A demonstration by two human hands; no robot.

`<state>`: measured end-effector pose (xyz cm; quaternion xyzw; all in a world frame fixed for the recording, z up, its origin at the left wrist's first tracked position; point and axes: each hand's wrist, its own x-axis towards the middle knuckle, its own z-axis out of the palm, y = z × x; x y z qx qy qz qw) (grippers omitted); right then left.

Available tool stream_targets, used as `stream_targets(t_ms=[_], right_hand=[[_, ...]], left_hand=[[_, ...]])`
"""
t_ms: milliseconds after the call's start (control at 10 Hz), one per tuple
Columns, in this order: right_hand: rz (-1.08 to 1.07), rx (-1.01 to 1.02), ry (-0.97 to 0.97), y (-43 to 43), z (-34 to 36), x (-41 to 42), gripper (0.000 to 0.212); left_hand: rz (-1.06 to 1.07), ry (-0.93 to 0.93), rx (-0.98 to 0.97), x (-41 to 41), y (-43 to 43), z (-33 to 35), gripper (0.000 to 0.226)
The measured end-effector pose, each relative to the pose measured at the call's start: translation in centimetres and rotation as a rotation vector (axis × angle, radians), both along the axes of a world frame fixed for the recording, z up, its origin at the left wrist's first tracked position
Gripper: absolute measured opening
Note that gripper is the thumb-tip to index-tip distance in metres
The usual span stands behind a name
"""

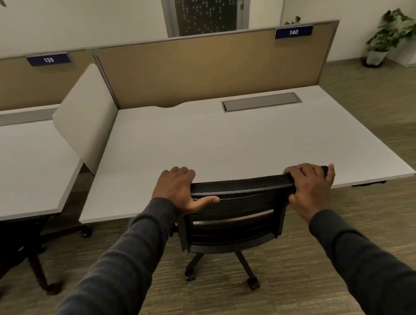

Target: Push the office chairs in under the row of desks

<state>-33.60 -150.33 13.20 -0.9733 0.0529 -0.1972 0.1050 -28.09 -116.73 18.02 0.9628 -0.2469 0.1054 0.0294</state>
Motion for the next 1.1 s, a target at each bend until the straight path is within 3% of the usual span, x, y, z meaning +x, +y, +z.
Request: stream_targets(t_ms=[400,800,900,1100], right_hand=[[-0.086,-0.021,-0.048,2.5,1.0,-0.3,0.068],[0.067,-0.116,0.039,16.8,1.2,-3.2,0.077],[0.109,-0.107,0.052,21.1,1.5,-4.8,0.079],[0.104,-0.068,0.019,28.9,2.1,-10.0,0.081]], left_hand=[[0.003,-0.001,-0.057,0.8,1.1,-1.4,0.086],[-0.196,0.171,-0.251,-0.6,6.3,-2.3,0.067],[-0.217,0.176,-0.316,-2.5,8.4,-3.1,0.084],[-0.192,0.175,-0.353,-8.7,15.5,-3.2,0.093]])
